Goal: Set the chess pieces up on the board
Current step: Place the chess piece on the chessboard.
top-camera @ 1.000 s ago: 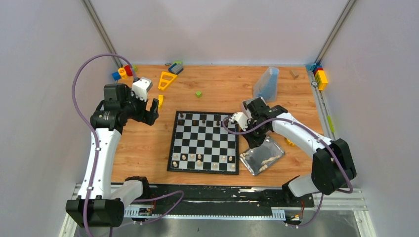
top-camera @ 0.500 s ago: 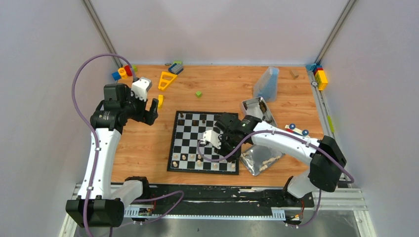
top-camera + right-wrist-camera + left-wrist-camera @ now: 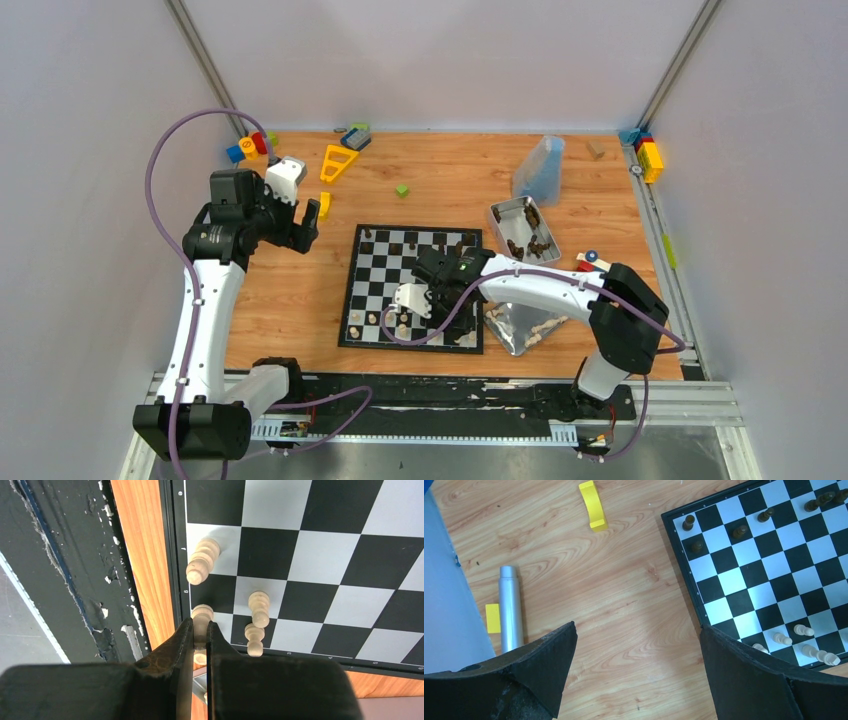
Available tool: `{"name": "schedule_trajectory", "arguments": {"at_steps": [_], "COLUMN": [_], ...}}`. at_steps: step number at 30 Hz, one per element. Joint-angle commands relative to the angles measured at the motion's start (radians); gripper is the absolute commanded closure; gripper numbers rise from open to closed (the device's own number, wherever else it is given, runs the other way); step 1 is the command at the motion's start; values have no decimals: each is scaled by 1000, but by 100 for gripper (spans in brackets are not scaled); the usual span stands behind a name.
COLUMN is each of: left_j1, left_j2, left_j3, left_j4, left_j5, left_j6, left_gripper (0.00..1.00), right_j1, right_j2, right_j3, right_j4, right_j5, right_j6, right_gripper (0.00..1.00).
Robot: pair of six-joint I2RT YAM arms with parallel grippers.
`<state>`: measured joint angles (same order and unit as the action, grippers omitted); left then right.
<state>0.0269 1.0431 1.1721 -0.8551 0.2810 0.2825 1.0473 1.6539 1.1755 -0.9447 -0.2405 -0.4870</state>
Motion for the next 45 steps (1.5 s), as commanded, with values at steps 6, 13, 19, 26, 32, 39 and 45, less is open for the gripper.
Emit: {"name": "schedule_trajectory", "arguments": {"at_steps": [6,13,19,26,32,39,45], "left_j1": [6,6,7,7,7,6,6], "left_j2": [-23,-27,-33,-37,-37,-38,-33], "left_j3": [36,28,26,30,29,38,39], "left_j4": [8,10,7,1,1,-4,-3], "left_j5": [2,4,3,2,3,5,21], "left_j6": [17,16,17,22,21,26,46], "left_gripper": [0,0,0,0,0,0,0], "right_j1": [15,19,22,29,27,-64,-315], "right_j2": [14,15,22,11,-50,-207,-376], "right_j3": [35,29,21,-3,-4,-7,-69], "right_j4": [67,82,88,91,80,30,-25], "right_j5": [23,23,20,29,40,-46,-140], "right_j6": [13,17,18,23,19,10,2], "right_gripper": [100,100,100,83,54,43,42]}}
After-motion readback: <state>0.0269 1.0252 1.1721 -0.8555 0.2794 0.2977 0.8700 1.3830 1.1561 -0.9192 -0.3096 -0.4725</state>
